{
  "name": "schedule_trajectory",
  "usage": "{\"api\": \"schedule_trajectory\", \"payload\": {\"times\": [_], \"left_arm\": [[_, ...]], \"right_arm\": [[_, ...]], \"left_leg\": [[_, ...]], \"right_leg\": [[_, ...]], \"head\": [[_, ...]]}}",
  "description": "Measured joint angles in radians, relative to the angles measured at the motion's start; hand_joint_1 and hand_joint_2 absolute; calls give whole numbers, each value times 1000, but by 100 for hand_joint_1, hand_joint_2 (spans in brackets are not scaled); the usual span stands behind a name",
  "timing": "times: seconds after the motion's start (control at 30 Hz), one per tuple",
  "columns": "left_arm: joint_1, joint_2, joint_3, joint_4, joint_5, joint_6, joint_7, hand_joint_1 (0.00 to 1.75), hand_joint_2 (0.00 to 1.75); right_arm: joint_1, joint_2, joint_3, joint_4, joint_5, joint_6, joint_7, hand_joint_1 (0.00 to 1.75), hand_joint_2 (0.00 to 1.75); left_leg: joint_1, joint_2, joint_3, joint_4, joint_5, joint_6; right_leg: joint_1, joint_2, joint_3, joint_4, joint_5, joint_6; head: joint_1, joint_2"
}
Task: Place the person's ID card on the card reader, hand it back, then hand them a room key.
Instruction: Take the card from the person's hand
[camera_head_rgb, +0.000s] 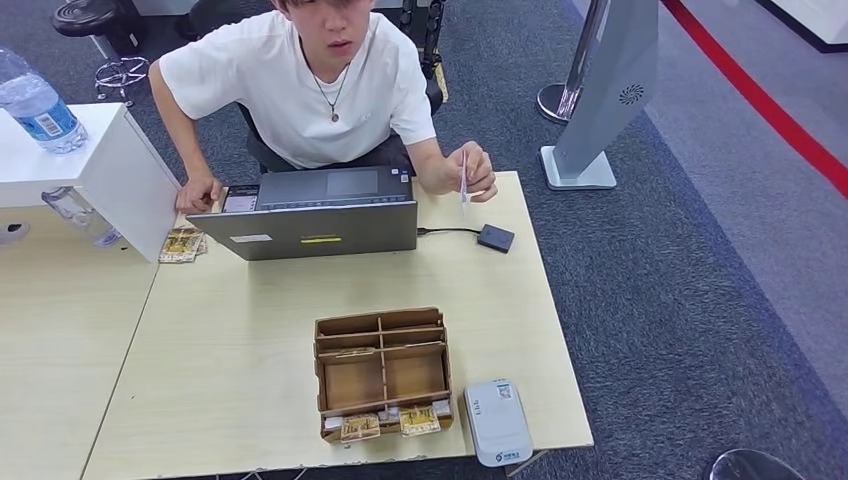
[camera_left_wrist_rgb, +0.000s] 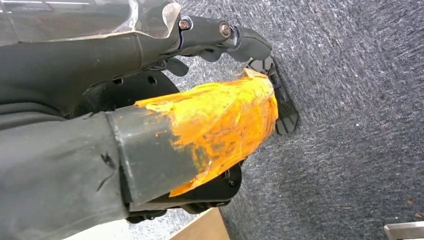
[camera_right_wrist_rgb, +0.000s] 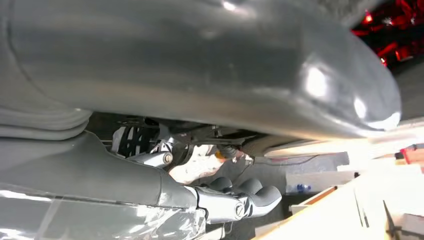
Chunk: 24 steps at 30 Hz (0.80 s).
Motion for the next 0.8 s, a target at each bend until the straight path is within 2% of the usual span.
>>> {"api": "schedule_trajectory", "payload": {"times": [0.07, 0.2, 0.3, 0.6, 0.7, 0.8], "left_arm": [[0, 0, 0, 0, -12, -4, 0, 0, 0], [-2, 2, 0, 0, -32, -15, -2, 0, 0], [-3, 2, 0, 0, -39, -20, -3, 0, 0], [1, 3, 0, 0, -61, -32, -8, 0, 0], [1, 3, 0, 0, -75, -32, -9, 0, 0], [1, 3, 0, 0, -92, -32, -10, 0, 0]], "right_arm": [[-23, 35, -20, 22, -7, -4, -7, 0, 0], [-189, 139, -76, 39, -65, -55, -57, 0, 0], [-260, 185, -95, 49, -79, -73, -57, 0, 0], [-364, 242, -124, 60, -102, -135, -36, 0, 0], [-394, 250, -124, 60, -67, -210, -29, 0, 0], [-428, 260, -120, 63, -9, -326, -23, 0, 0]], "left_leg": [[0, -1, -1, 0, 0, -1], [0, 14, 2, 0, 2, -1], [0, 10, 2, 0, 4, -1], [0, 9, -1, 0, 5, -2], [0, 10, -2, 0, 5, -2], [0, 10, -2, 0, 5, -2]], "right_leg": [[0, -1, -1, 0, 0, 0], [0, 15, -7, 1, 5, -3], [0, 11, -6, 1, 5, -2], [0, 11, -8, 1, 6, -1], [0, 11, -8, 1, 6, -1], [0, 11, -8, 1, 6, -1]], "head": [[1, 0], [2, 0], [1, 0], [0, 0], [0, 0], [0, 0]]}}
